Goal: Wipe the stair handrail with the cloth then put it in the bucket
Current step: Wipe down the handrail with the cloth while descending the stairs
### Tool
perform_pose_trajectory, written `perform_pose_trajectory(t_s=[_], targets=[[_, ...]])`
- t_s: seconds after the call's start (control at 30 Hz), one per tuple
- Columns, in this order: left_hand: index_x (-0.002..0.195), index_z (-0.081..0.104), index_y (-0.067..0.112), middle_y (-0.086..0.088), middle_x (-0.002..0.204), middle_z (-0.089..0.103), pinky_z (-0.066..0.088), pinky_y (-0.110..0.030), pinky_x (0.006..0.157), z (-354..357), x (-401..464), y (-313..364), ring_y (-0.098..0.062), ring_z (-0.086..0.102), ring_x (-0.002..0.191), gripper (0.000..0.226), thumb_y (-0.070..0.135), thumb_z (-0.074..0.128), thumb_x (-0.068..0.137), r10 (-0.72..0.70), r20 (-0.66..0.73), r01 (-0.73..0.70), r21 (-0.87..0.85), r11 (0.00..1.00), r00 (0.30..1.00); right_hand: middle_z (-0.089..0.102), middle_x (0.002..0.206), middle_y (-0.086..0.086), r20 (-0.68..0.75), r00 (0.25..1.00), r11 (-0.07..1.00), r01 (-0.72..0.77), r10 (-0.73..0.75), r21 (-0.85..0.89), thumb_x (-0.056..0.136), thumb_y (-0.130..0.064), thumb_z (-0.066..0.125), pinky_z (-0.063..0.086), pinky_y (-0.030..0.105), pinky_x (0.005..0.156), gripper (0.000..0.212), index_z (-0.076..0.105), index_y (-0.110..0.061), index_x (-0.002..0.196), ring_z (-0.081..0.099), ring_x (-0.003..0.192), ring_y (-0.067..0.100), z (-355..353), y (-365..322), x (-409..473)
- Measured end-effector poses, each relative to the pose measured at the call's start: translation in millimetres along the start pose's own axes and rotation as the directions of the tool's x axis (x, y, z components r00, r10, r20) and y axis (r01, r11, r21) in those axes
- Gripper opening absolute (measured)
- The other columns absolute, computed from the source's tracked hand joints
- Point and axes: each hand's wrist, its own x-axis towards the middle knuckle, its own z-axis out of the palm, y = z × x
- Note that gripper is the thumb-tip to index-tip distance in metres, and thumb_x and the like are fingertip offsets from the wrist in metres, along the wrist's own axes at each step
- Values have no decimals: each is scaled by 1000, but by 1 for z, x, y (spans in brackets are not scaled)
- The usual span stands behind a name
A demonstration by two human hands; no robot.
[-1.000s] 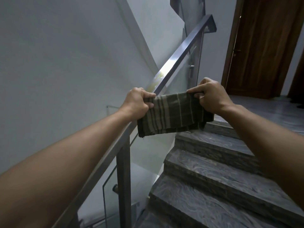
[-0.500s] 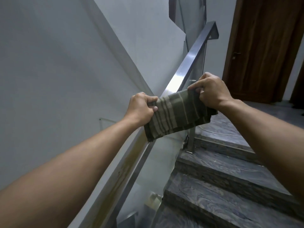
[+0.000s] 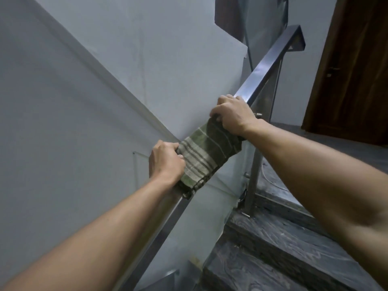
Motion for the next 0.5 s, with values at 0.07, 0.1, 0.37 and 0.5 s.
perform_pose_trajectory(t_s=[0.07, 0.1, 0.37, 0.5], targets=[[113, 66, 18, -13, 128, 51, 32, -41, 103, 9, -8, 6, -32, 39, 123, 35, 14, 58, 80, 66, -25, -59, 223, 973, 997, 56, 114, 12, -41, 999, 995, 11, -15, -100, 90, -19, 58, 40, 45, 96, 22, 65, -16, 111, 49, 107, 31, 16, 8, 4], [118, 62, 17, -14, 133, 47, 29, -42, 105, 15, -12, 9, -31, 35, 126, 40, 14, 55, 79, 139, -32, -127, 240, 962, 990, 55, 112, 15, -99, 995, 990, 9, -22, -137, 87, -19, 61, 42, 47, 93, 21, 63, -13, 107, 50, 104, 33, 23, 13, 4], [151, 7, 9, -10, 162, 7, 9, -39, 122, 45, -11, 13, -21, 7, 149, 62, 39, 24, 100, 213, 345, -250, 65, 966, 914, 62, 98, 10, -103, 964, 921, 200, -247, -334, 87, -26, 56, 46, 42, 78, 21, 74, -16, 85, 54, 91, 28, 30, 33, -2], [151, -5, 8, -10, 162, -8, 3, -44, 121, 50, -21, 23, -25, -5, 150, 69, 43, 25, 99, 139, 345, -207, 169, 964, 928, 49, 107, 8, -44, 976, 945, 196, -215, -261, 89, -28, 55, 38, 43, 87, 19, 74, -25, 92, 43, 101, 27, 20, 47, 8]])
